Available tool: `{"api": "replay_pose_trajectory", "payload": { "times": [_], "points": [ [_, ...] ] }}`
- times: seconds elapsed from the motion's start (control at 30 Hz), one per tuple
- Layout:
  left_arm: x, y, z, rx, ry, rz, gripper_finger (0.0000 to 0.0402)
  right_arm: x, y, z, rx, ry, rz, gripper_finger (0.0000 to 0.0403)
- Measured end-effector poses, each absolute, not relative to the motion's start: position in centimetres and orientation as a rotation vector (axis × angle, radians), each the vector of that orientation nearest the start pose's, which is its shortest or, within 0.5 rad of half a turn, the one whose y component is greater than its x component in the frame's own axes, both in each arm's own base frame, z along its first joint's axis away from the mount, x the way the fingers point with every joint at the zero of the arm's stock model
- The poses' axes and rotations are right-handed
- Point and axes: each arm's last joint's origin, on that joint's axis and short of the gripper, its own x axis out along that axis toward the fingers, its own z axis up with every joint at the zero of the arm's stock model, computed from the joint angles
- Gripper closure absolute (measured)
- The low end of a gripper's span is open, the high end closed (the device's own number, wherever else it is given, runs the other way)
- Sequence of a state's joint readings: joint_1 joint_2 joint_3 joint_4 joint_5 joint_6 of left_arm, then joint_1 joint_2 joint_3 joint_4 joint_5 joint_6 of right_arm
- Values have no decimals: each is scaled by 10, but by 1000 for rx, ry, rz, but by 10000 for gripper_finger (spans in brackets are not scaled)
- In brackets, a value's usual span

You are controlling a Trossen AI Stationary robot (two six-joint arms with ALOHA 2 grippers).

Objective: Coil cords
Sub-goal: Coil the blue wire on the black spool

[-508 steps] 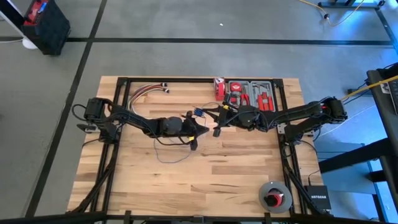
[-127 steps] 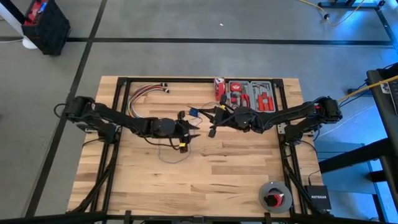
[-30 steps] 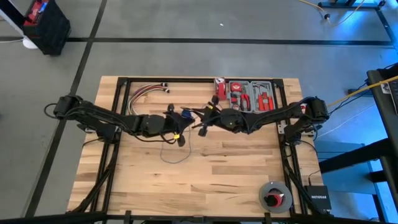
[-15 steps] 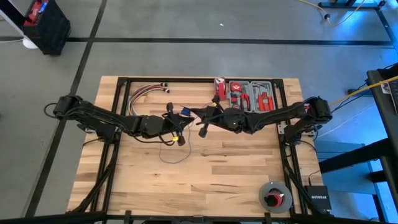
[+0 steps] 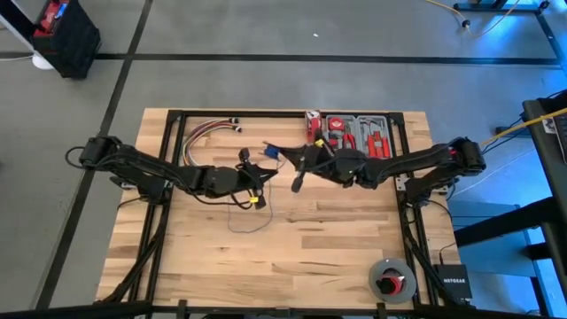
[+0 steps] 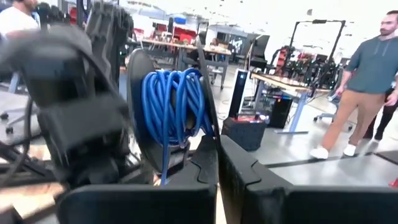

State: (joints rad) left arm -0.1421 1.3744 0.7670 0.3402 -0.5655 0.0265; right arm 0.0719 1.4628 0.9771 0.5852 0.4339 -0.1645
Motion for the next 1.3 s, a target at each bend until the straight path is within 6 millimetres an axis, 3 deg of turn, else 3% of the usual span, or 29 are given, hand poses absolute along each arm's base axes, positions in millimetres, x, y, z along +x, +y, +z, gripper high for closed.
{"api": "replay_pose_trajectory", "payload": {
  "times": [0.3, 0.57, 0.8, 1.0, 1.17, 1.3],
  "points": [
    [290, -24, 239, 151, 349, 422, 394, 306, 11, 340, -135, -108, -335, 402],
    [280, -20, 241, 225, 406, 516, 398, 295, 14, 342, -151, -20, -261, 402],
    [246, -16, 278, 203, 332, 565, 399, 292, 27, 331, -205, 108, -212, 402],
    [214, -19, 312, 66, 175, 427, 400, 300, 24, 309, -279, 258, -321, 402],
    [208, -22, 322, -28, 104, 325, 400, 311, 23, 290, -369, 343, -423, 402],
    [219, -25, 320, -65, 66, 304, 400, 321, 21, 284, -408, 333, -453, 402]
  ]
}}
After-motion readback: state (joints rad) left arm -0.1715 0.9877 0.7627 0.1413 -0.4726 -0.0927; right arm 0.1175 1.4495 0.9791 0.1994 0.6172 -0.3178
